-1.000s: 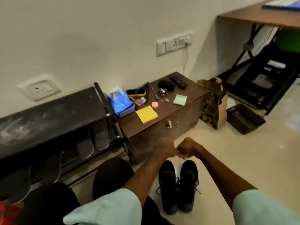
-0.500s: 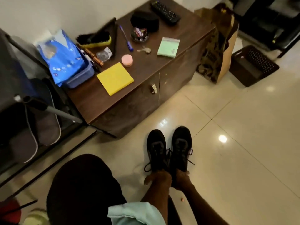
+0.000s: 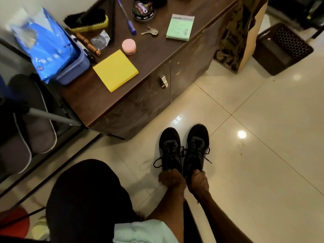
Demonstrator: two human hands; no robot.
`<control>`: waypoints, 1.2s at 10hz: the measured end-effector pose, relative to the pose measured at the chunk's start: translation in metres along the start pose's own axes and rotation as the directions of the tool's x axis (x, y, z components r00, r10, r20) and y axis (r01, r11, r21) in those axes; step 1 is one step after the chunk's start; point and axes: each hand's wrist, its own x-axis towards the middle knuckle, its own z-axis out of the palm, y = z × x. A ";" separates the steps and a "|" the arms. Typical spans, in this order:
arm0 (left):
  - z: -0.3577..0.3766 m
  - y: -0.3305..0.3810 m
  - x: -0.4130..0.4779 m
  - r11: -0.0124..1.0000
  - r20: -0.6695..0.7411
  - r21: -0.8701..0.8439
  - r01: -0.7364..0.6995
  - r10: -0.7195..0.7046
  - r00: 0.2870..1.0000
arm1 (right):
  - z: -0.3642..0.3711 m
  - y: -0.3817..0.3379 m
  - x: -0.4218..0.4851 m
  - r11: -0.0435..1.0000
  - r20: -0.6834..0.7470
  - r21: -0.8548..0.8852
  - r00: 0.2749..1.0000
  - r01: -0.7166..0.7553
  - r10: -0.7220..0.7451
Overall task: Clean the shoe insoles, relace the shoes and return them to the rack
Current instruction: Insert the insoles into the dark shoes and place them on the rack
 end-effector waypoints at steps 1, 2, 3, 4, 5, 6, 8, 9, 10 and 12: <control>-0.077 0.036 -0.046 0.914 0.042 0.385 -0.131 0.125 0.991 | -0.029 -0.012 -0.013 0.999 -0.027 0.035 0.999 0.029 -0.028; -0.137 0.058 -0.074 0.963 0.000 0.220 -0.159 0.163 0.987 | -0.082 -0.034 -0.033 0.995 -0.064 0.059 0.995 0.076 -0.072; -0.224 0.081 -0.129 0.912 0.108 0.295 -0.285 0.264 0.958 | -0.146 -0.058 -0.071 0.990 -0.074 -0.004 0.988 0.138 -0.138; -0.289 0.086 -0.177 0.915 0.227 0.242 -0.323 0.270 0.936 | -0.199 -0.081 -0.118 0.972 -0.125 -0.104 0.967 0.210 -0.222; -0.344 0.076 -0.228 0.874 0.161 0.248 -0.418 0.389 0.907 | -0.249 -0.104 -0.178 0.951 -0.153 -0.137 0.943 0.276 -0.296; -0.394 0.063 -0.296 0.847 0.170 0.222 -0.483 0.454 0.875 | -0.296 -0.119 -0.248 0.916 -0.148 -0.217 0.916 0.337 -0.372; -0.477 -0.014 -0.465 0.765 -0.023 0.120 -0.633 0.640 0.768 | -0.343 -0.148 -0.411 0.794 -0.313 -0.316 0.733 0.520 -0.604; -0.505 -0.053 -0.522 0.753 -0.191 0.239 -0.613 0.655 0.731 | -0.340 -0.173 -0.462 0.724 -0.379 -0.374 0.617 0.579 -0.689; -0.527 -0.111 -0.557 0.788 -0.407 0.257 -0.560 0.614 0.676 | -0.322 -0.213 -0.506 0.613 -0.443 -0.444 0.435 0.653 -0.784; -0.529 -0.217 -0.540 0.870 -0.749 0.168 -0.463 0.418 0.514 | -0.272 -0.310 -0.511 0.449 -0.441 -0.464 0.240 0.764 -0.865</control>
